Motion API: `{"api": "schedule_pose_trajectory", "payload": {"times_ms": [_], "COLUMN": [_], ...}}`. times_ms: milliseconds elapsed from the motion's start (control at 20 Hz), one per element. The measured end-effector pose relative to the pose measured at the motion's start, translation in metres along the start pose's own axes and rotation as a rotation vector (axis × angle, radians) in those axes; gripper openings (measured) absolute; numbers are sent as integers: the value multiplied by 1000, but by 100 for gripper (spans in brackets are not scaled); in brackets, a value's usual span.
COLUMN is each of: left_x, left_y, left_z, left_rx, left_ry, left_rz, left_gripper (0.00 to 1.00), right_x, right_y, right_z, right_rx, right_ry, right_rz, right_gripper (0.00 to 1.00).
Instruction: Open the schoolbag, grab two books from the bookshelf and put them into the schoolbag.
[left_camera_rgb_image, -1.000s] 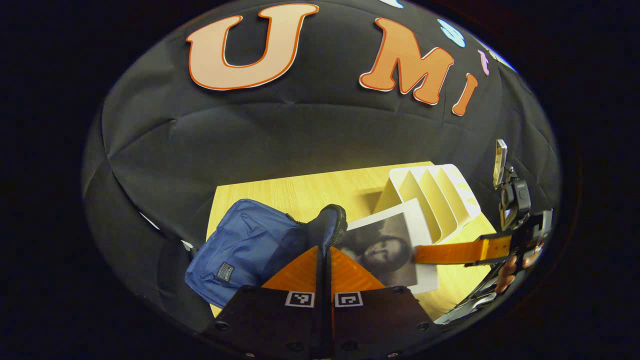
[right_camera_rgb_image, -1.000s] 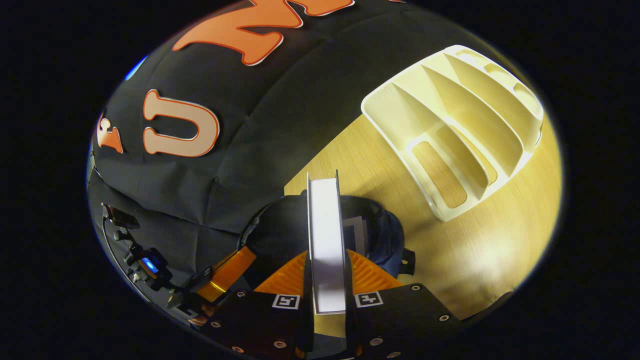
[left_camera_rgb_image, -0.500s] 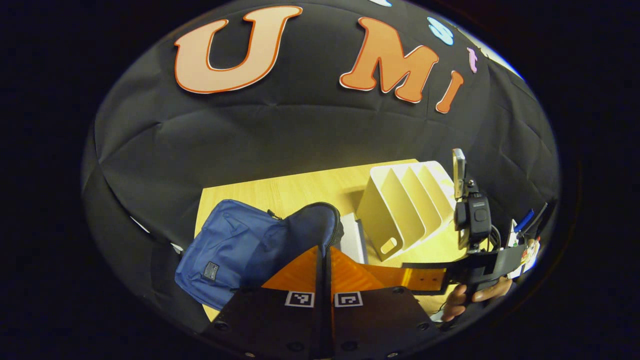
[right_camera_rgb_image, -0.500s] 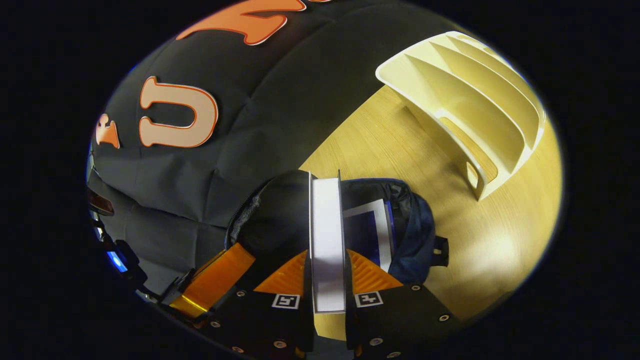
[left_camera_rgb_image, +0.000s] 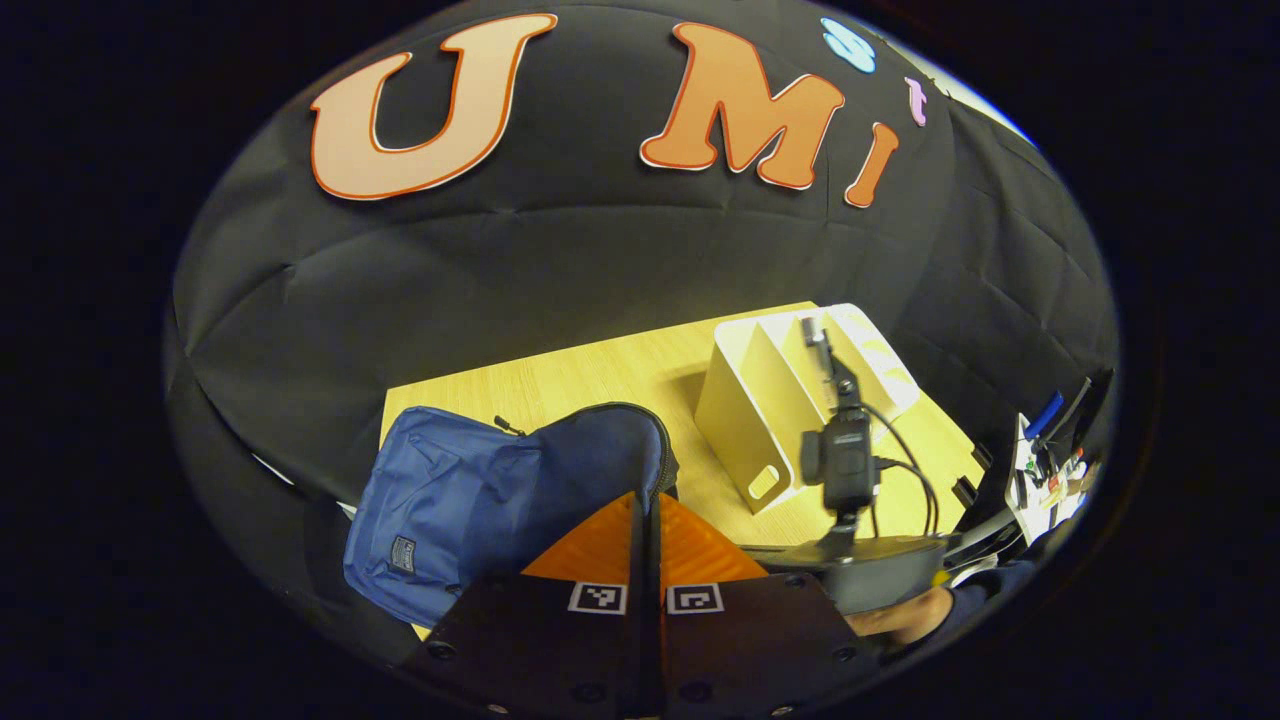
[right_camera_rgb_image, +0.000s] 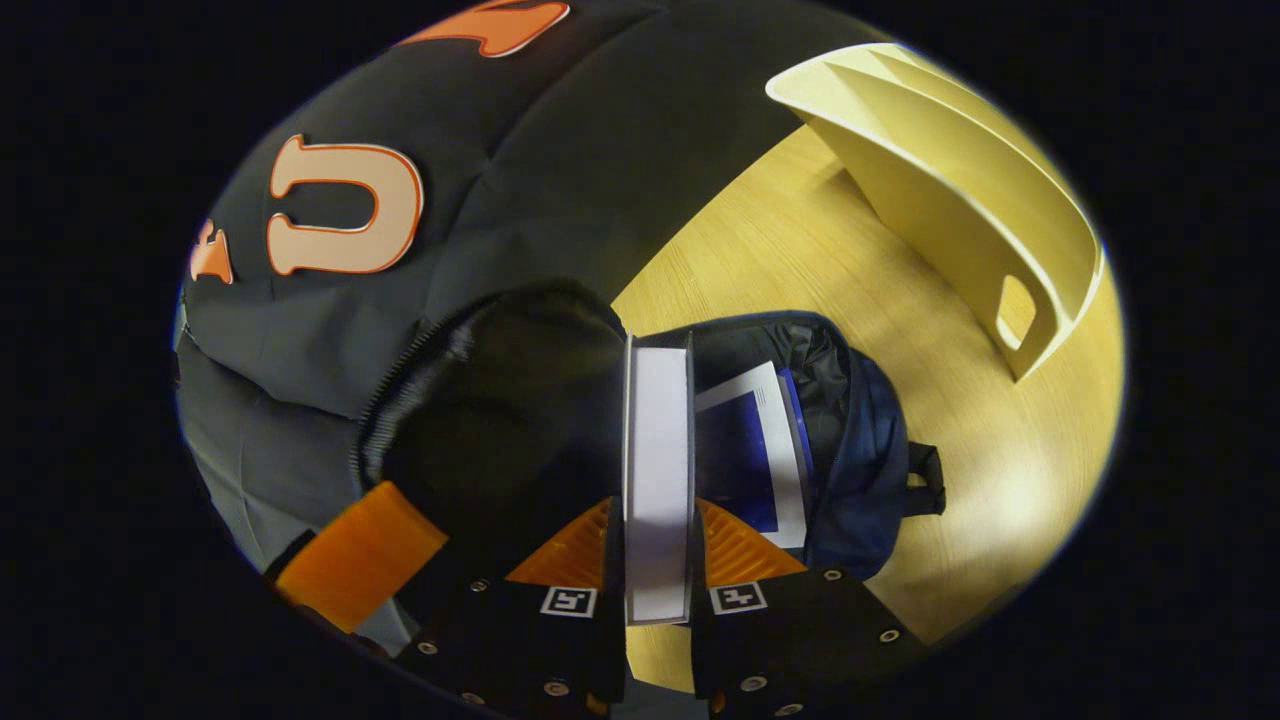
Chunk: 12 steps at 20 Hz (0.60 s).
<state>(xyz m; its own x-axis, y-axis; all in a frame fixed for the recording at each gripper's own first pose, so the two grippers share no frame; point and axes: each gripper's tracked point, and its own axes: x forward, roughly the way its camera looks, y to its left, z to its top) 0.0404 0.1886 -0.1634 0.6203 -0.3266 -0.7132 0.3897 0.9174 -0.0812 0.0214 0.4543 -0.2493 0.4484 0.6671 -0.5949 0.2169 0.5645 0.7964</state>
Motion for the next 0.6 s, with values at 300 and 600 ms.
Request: {"api": "schedule_pose_trajectory", "payload": {"times_ms": [300, 600], "left_x": [1, 9], "left_y": [9, 16], "left_z": [-3, -7], "left_rx": [-19, -51], "left_ry": [5, 5], "left_rz": [13, 39], "left_gripper": [1, 2], "right_x": [-1, -34], "right_y": [-18, -17], "right_z": [11, 57], "right_rx": [-42, -263], "right_ry": [-6, -102], "right_rz": [-97, -146], "right_gripper": [52, 81]}}
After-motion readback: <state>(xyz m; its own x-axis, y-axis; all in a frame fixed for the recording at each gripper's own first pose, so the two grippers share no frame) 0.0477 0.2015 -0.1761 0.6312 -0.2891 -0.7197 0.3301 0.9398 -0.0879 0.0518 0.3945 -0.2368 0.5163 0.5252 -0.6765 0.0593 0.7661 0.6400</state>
